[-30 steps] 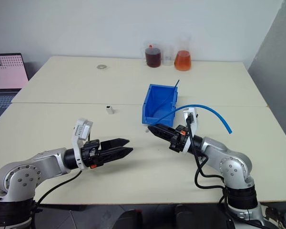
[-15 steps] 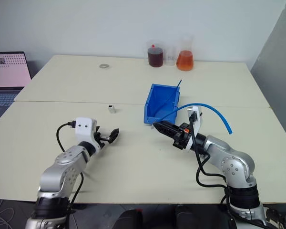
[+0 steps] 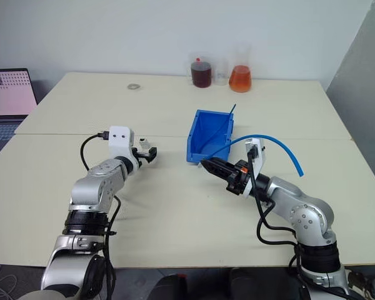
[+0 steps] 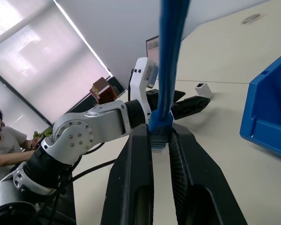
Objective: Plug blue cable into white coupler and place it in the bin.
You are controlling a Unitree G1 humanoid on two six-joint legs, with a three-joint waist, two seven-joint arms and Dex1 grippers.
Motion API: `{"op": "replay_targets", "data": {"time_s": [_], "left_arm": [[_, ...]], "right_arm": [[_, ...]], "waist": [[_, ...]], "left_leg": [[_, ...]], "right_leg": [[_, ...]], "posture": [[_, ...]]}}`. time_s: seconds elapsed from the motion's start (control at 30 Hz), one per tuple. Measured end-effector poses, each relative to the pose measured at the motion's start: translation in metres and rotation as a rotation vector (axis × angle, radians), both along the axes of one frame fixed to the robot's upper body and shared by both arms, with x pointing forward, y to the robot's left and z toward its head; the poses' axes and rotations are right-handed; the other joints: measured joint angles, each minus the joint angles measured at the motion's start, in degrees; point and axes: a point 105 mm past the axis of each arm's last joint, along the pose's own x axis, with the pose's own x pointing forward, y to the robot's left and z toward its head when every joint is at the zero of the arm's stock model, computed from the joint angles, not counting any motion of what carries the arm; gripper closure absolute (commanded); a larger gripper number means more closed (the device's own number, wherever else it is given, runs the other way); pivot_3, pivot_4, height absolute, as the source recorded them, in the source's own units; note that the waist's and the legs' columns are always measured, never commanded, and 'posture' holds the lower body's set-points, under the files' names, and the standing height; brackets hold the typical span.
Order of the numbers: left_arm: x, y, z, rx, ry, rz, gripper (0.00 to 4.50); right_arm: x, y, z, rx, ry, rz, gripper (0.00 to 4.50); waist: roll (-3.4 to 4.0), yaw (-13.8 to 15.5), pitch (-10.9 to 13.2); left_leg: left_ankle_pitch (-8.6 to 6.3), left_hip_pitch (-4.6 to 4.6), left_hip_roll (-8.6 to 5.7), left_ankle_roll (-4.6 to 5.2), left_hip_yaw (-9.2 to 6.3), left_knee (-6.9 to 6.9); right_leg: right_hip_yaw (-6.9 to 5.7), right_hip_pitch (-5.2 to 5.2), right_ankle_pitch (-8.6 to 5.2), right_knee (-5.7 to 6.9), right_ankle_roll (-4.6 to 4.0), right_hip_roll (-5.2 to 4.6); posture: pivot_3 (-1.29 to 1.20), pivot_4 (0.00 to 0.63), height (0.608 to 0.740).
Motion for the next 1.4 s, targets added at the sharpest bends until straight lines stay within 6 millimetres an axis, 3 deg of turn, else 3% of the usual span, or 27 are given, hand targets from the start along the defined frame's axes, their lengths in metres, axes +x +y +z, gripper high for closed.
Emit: {"op": "replay_targets", "data": {"time_s": [0.53,0.57,0.87,1.1,1.4], "left_arm": [[0.019,0.006,0.001,-0.014,0.007,0.032,0.00],[0.020,0.005,0.000,-0.011,0.005,0.033,0.35],[0.032,-0.005,-0.002,-0.013,-0.001,0.023,2.14],[0.032,-0.002,-0.009,0.000,0.012,0.042,3.66],[0.028,0.000,-0.012,0.002,-0.005,0.024,3.73]], "right_arm": [[-0.001,0.000,0.000,-0.002,-0.003,-0.002,4.31],[-0.001,0.000,0.000,-0.002,-0.003,-0.002,4.31],[-0.001,0.000,0.000,-0.003,-0.002,-0.003,4.31],[0.000,-0.001,-0.001,-0.006,0.003,-0.011,4.31],[0.000,-0.002,-0.002,-0.009,0.008,-0.019,4.31]], "waist": [[0.00,0.07,0.00],[0.00,0.08,0.00],[-0.01,0.08,0.00],[-0.01,0.06,0.00],[-0.01,-0.01,0.00]], "left_leg": [[0.00,-0.01,0.00,0.00,0.01,0.01],[0.00,-0.01,0.00,0.00,0.00,0.01],[0.00,-0.02,-0.04,0.00,0.01,0.01],[0.00,-0.03,-0.01,0.00,0.00,0.01],[0.00,-0.01,0.00,-0.01,0.02,0.00]], "right_leg": [[-0.01,0.00,0.00,0.01,0.00,-0.03],[-0.02,0.00,0.00,0.01,0.00,-0.03],[-0.03,0.00,0.01,0.00,0.00,-0.03],[-0.05,-0.01,0.01,0.01,0.00,-0.03],[-0.02,-0.01,0.07,0.02,-0.09,-0.05]], "posture": [[0.00,0.150,0.740],[0.00,0.150,0.740],[0.00,0.150,0.740],[0.00,0.150,0.740],[0.00,0.150,0.740]]}}
